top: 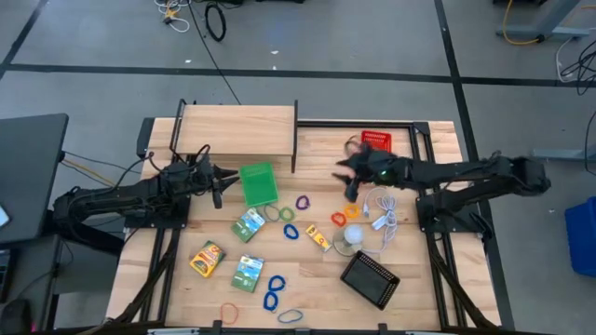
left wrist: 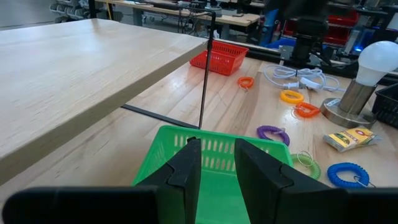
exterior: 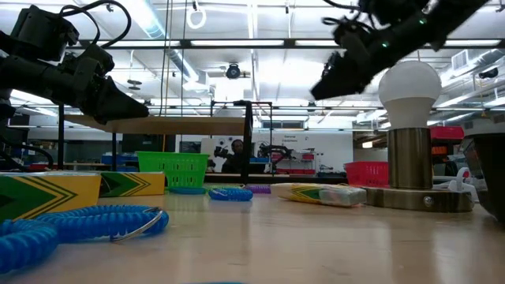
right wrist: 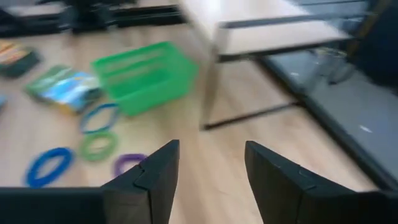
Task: Pick & Place Office Desk Supplies
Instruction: Put the blue rubber band into the red basket
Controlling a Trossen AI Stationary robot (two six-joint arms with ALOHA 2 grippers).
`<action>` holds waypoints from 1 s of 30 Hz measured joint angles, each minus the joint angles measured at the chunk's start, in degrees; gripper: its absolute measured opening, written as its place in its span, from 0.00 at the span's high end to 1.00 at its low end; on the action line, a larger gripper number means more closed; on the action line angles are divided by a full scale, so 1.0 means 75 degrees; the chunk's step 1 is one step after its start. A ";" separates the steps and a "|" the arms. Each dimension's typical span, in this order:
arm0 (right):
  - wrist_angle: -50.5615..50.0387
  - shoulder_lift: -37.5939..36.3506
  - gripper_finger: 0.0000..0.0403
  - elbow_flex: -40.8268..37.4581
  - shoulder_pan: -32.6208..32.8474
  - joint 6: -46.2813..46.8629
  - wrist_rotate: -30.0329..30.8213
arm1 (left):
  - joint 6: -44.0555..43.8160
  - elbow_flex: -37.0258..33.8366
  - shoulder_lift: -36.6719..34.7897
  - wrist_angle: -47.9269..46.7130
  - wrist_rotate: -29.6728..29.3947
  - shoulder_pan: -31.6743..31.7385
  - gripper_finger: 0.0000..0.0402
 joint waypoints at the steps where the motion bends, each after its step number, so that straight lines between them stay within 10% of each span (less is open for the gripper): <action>1: 0.0002 0.0304 0.53 0.0200 0.0176 -0.0019 -0.0083 | 0.0000 0.0000 0.0003 0.0000 0.0003 0.0000 0.74; 14: -0.1215 0.4800 0.53 0.4015 0.1507 -0.1429 -0.0843 | 0.0026 0.0000 0.0000 0.0023 0.0003 0.0000 0.74; 30: -0.2436 0.6959 0.53 0.6482 0.1517 -0.2167 -0.1903 | 0.0029 0.0003 -0.0003 0.0087 0.0006 0.0000 0.74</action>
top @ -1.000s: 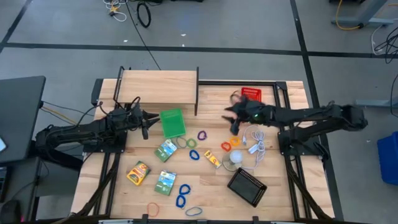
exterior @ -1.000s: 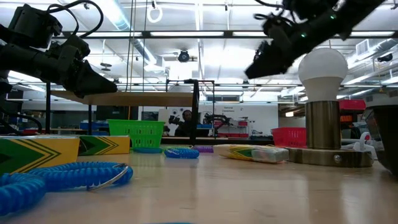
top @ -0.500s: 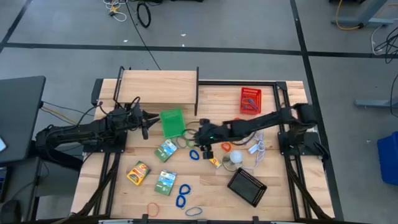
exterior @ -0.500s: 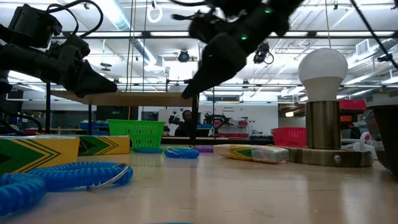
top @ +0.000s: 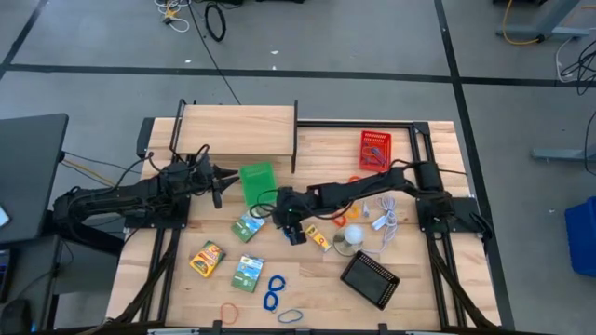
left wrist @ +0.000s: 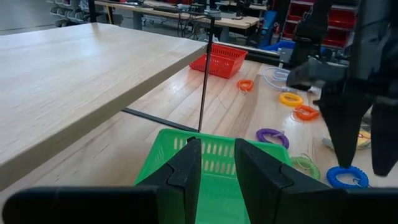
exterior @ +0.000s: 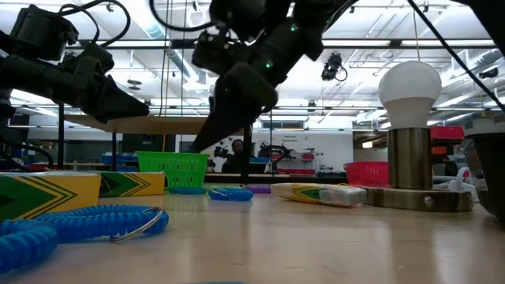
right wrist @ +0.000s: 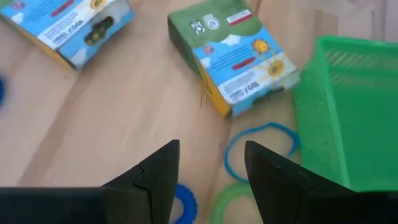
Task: Pick & Place Office Desk Supplies
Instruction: Put the blue rubber band into the red basket
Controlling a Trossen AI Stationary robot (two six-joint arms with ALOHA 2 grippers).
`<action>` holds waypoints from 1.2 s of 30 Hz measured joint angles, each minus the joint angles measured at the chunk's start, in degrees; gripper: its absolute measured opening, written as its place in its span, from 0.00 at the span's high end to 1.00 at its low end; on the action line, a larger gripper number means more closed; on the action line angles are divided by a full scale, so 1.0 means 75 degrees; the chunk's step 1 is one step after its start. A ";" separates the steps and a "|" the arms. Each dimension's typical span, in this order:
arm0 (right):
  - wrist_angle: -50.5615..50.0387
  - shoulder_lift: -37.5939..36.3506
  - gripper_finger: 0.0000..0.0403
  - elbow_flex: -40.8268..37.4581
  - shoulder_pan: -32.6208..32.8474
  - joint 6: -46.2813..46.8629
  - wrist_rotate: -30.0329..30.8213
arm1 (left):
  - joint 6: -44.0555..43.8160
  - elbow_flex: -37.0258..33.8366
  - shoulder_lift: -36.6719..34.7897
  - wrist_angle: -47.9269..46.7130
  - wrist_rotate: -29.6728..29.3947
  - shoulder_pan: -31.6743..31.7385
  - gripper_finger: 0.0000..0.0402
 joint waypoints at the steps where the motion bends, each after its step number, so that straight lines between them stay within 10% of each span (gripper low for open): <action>1: 0.0016 0.0064 0.53 0.0038 -0.0003 -0.0021 -0.0006 | 0.0000 -0.0003 0.0003 0.0000 0.0000 0.0000 0.74; 27: 0.0285 0.1174 0.55 0.0454 -0.0416 -0.0234 -0.0843 | 0.0000 0.0000 0.0003 0.0012 -0.0021 0.0000 0.74; 36: 0.0209 0.1172 0.92 0.0457 -0.0229 -0.0567 -0.0627 | -0.0003 0.0000 0.0041 -0.0006 -0.0020 0.0000 0.74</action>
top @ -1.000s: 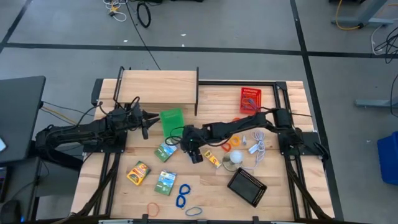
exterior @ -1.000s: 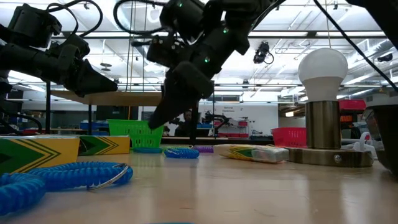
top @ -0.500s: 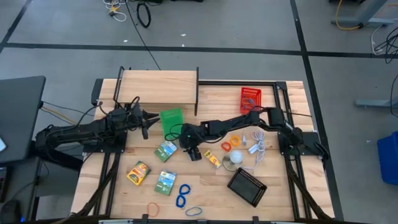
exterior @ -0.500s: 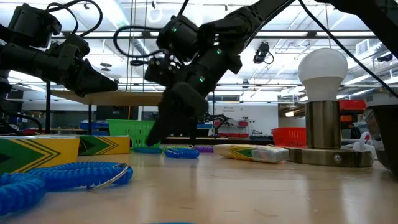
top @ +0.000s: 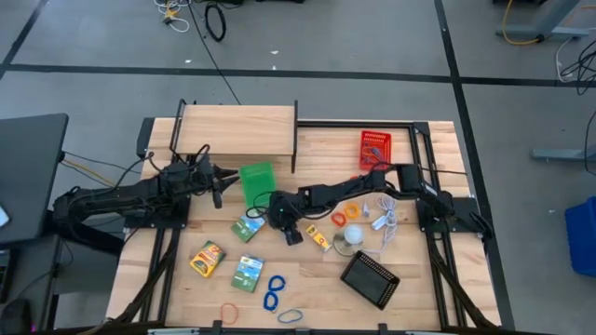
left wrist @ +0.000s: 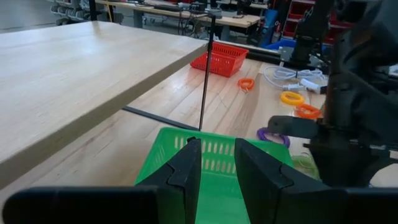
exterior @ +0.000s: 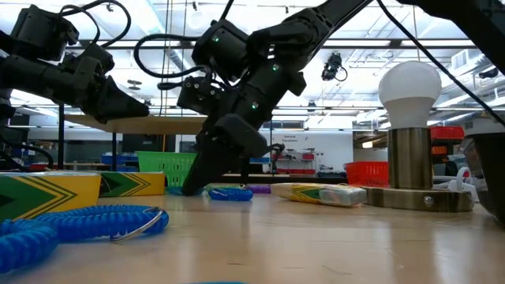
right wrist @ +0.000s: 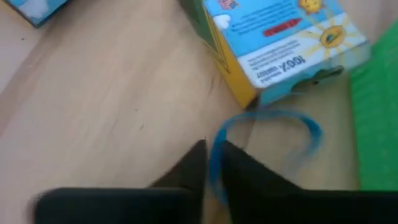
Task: Pick & Place Office Desk Supplies
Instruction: Put the blue rubber band into the red basket
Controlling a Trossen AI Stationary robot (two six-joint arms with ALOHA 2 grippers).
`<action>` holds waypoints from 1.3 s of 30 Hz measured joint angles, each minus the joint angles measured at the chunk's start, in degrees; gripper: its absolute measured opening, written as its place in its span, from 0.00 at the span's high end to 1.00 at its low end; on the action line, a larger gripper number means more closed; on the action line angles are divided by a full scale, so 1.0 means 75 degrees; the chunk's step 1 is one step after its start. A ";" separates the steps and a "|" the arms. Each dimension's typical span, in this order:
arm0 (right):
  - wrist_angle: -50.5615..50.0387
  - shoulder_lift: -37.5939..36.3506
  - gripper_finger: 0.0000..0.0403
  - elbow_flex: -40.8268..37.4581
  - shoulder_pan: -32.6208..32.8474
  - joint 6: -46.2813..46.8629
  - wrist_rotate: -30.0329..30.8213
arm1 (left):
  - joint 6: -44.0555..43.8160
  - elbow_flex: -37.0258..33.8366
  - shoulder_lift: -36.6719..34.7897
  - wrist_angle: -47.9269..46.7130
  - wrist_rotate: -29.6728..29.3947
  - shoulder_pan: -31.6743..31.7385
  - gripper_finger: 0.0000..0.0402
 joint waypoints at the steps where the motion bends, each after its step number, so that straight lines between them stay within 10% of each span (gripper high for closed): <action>1: 0.0001 0.0000 0.96 0.0000 0.0046 -0.0079 0.0015 | -0.0001 0.0000 0.0000 -0.0004 -0.0003 0.0000 0.74; 15: -0.0030 -0.0182 1.00 -0.0017 0.0985 0.0366 -0.0033 | -0.0020 0.0000 0.0000 -0.0026 -0.0032 -0.0003 0.74; 23: -0.0043 -0.0300 0.97 -0.0017 0.0994 0.0266 0.1688 | -0.0052 0.0000 0.0003 -0.0029 -0.0006 -0.0001 0.74; 39: -0.0200 -0.0300 0.48 -0.0017 0.0299 0.0176 0.0917 | -0.0058 0.0000 0.0003 -0.0030 0.0020 0.0000 0.74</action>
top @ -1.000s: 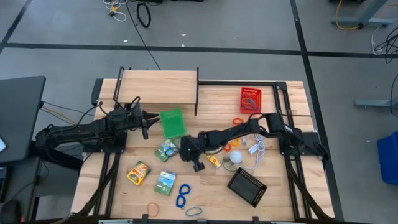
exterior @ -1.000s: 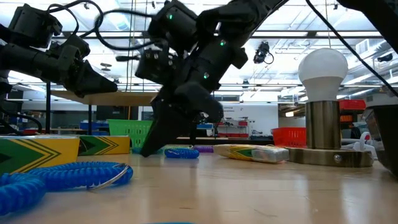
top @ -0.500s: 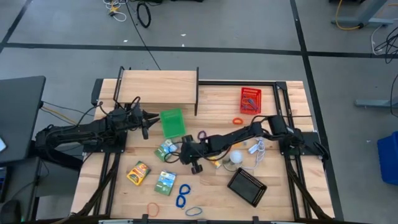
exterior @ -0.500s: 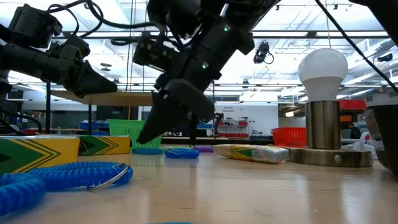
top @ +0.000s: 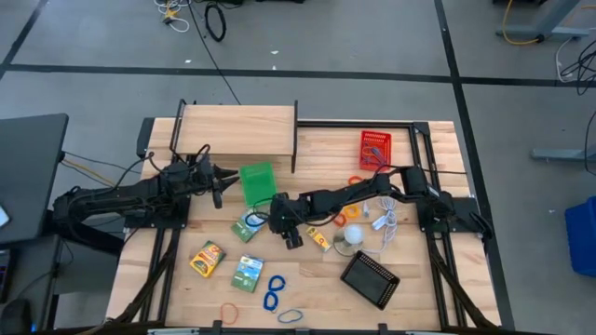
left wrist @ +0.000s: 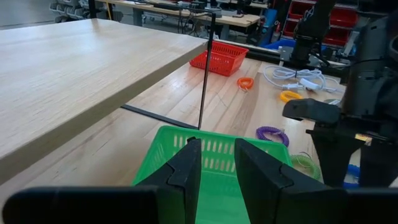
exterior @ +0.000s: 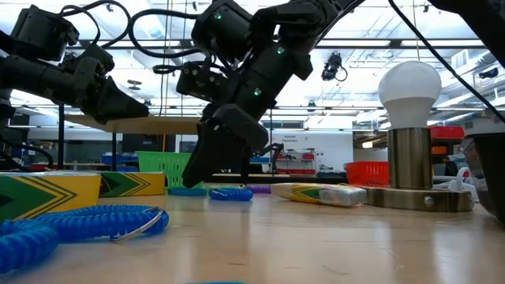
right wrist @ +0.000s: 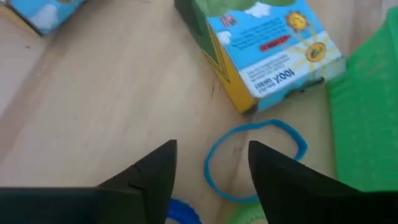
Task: Pick & Place Office Desk Supplies
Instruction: Put the blue rubber band into the red basket
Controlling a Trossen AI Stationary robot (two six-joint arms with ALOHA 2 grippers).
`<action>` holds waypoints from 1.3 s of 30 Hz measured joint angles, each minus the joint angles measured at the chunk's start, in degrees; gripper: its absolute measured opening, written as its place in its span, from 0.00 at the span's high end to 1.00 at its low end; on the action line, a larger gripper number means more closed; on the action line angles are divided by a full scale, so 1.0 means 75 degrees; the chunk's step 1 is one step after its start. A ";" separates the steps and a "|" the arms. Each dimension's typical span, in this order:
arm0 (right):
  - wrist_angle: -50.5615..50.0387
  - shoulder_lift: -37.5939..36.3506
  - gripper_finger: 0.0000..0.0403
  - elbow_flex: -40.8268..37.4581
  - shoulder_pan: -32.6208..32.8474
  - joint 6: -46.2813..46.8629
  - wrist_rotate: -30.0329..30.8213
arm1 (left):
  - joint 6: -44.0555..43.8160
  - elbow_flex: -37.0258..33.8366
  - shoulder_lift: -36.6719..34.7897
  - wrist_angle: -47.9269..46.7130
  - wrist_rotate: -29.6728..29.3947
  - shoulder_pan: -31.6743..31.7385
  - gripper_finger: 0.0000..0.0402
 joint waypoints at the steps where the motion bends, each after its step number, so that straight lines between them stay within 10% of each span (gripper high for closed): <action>1: 0.0000 0.0000 0.47 0.0000 -0.0031 -0.0043 0.0000 | -0.0001 0.0000 0.0000 0.0000 0.0000 -0.0001 0.74; 22: -0.0164 0.0224 0.62 0.0017 -0.0187 -0.0050 -0.0803 | 0.0000 0.0000 0.0000 0.0001 -0.0023 -0.0003 0.74; 31: -0.0265 0.0221 0.96 0.0017 0.0217 -0.0482 -0.0679 | 0.0000 0.0000 0.0000 0.0001 -0.0026 0.0000 0.74; 39: -0.0283 0.0216 0.99 0.0019 0.0664 -0.0390 -0.0199 | -0.0002 0.0000 0.0003 -0.0015 -0.0026 0.0000 0.74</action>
